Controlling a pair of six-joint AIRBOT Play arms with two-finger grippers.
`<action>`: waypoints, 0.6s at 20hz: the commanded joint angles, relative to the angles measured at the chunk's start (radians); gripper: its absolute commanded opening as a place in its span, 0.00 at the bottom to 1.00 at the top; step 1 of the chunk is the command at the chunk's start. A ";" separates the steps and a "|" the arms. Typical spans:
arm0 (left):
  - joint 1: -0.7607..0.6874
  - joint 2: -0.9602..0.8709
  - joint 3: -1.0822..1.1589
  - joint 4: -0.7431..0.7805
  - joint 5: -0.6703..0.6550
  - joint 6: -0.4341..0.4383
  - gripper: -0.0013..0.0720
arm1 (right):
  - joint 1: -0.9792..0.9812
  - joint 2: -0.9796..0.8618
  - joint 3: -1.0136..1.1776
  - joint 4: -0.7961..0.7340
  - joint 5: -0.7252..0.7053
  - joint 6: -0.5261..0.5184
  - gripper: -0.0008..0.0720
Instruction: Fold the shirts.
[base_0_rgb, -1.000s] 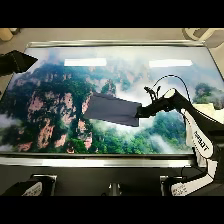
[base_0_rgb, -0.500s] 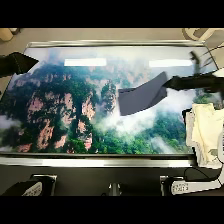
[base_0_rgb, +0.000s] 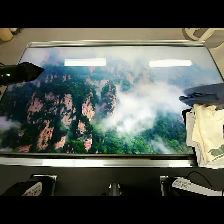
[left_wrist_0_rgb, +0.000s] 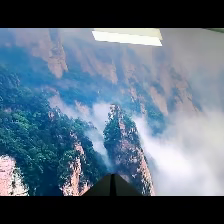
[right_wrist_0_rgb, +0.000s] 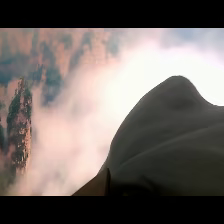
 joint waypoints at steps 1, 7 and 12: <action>-0.024 0.000 -0.054 0.000 0.028 0.034 0.06 | -0.166 0.054 0.009 -0.031 0.080 0.021 0.04; -0.084 0.000 -0.058 0.000 0.041 0.063 0.06 | -0.278 0.098 0.009 -0.185 0.261 -0.007 0.04; -0.113 0.001 -0.058 -0.002 0.071 0.063 0.06 | -0.267 0.154 -0.090 -0.684 0.295 -0.013 0.04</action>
